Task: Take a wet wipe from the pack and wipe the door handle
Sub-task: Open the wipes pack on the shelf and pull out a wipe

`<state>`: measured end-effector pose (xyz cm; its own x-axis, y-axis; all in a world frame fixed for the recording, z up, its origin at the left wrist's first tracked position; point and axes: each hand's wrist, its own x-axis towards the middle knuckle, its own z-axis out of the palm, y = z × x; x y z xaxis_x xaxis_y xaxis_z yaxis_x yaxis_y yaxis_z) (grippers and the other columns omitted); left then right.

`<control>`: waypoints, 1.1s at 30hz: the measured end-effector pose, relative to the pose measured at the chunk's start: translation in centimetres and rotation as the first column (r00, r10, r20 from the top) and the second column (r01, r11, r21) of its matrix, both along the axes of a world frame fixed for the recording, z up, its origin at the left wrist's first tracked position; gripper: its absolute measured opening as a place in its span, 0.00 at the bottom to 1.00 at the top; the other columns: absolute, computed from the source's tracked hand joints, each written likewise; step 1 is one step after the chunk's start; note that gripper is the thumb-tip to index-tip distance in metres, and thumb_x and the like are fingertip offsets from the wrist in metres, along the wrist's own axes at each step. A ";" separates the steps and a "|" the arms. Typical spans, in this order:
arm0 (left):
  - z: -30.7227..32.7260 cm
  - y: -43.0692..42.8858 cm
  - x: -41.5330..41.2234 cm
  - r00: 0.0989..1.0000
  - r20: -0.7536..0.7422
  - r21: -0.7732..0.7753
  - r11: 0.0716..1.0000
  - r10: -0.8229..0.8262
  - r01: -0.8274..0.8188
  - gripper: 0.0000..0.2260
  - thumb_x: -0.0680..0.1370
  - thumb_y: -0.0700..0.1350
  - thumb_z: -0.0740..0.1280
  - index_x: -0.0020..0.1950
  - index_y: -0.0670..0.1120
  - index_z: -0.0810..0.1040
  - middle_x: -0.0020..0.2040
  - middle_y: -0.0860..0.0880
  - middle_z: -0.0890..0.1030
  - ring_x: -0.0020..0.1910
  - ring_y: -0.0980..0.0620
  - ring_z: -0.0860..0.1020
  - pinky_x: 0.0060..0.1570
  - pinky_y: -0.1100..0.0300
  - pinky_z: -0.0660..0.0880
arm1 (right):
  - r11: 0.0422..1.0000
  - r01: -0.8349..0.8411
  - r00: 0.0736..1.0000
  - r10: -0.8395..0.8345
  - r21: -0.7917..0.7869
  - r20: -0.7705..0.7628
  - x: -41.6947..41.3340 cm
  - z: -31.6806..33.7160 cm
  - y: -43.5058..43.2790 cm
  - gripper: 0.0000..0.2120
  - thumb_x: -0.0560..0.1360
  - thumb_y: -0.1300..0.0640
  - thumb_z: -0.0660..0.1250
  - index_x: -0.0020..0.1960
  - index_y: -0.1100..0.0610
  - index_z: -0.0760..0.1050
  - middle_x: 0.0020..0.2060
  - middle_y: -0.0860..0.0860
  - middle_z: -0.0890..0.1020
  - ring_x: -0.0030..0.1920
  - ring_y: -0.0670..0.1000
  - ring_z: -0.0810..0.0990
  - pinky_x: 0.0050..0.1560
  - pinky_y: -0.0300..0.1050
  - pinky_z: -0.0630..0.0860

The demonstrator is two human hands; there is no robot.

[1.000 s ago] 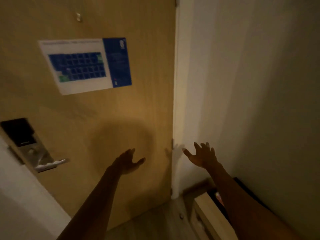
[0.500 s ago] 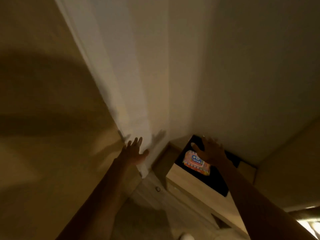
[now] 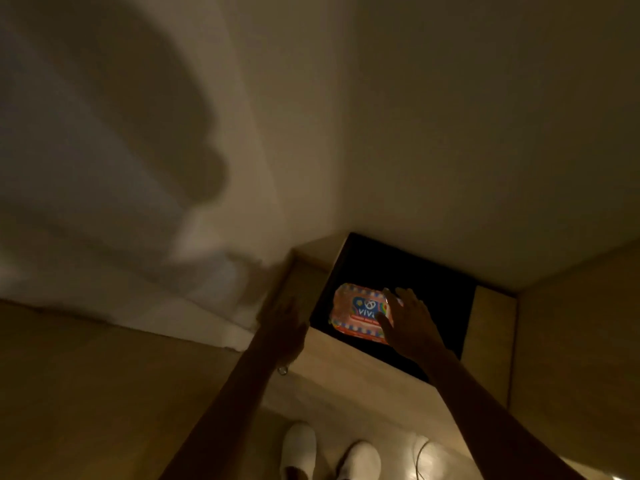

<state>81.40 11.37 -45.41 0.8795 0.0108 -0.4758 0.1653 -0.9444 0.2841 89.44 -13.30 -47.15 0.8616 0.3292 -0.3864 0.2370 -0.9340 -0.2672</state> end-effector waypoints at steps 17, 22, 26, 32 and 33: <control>-19.4 -2.1 5.6 0.900 0.427 -0.320 0.915 -0.093 0.246 0.30 0.77 0.59 0.61 0.75 0.45 0.65 0.76 0.47 0.64 0.60 0.50 0.79 0.46 0.57 0.81 | 0.950 -0.270 0.883 0.309 -0.157 0.353 0.9 -14.3 -0.4 0.26 0.75 0.46 0.60 0.67 0.61 0.72 0.61 0.63 0.76 0.56 0.65 0.77 0.57 0.58 0.75; -19.4 -2.5 5.5 0.896 0.442 -0.316 0.926 -0.048 0.206 0.30 0.73 0.51 0.72 0.73 0.46 0.68 0.75 0.48 0.67 0.59 0.51 0.79 0.48 0.61 0.80 | 0.943 -0.267 0.875 0.324 -0.200 0.359 1.8 -11.9 0.3 0.21 0.70 0.53 0.72 0.60 0.61 0.77 0.53 0.61 0.80 0.50 0.63 0.78 0.51 0.55 0.75; -19.3 -2.4 5.5 0.897 0.438 -0.311 0.928 -0.051 0.204 0.31 0.73 0.51 0.72 0.73 0.45 0.68 0.75 0.47 0.67 0.60 0.50 0.78 0.51 0.64 0.77 | 0.994 0.006 0.931 -0.044 0.106 0.363 5.0 -10.6 1.1 0.15 0.79 0.48 0.59 0.49 0.56 0.81 0.44 0.58 0.81 0.47 0.60 0.77 0.46 0.50 0.74; -19.8 -2.1 5.9 0.903 0.429 -0.345 0.918 -0.032 0.197 0.32 0.74 0.54 0.70 0.75 0.46 0.64 0.75 0.48 0.65 0.64 0.50 0.76 0.56 0.58 0.78 | 0.739 0.507 0.813 -0.581 0.444 0.041 8.1 -11.7 1.2 0.09 0.76 0.51 0.68 0.53 0.54 0.72 0.45 0.54 0.82 0.45 0.54 0.81 0.42 0.49 0.79; -19.9 -2.1 5.9 0.919 0.393 -0.385 0.909 0.003 0.162 0.33 0.73 0.55 0.69 0.75 0.49 0.63 0.76 0.50 0.65 0.65 0.51 0.75 0.56 0.57 0.79 | 0.739 0.506 0.822 -0.569 0.444 0.009 7.5 -11.8 1.2 0.09 0.76 0.52 0.68 0.52 0.53 0.72 0.47 0.54 0.82 0.46 0.54 0.82 0.43 0.50 0.81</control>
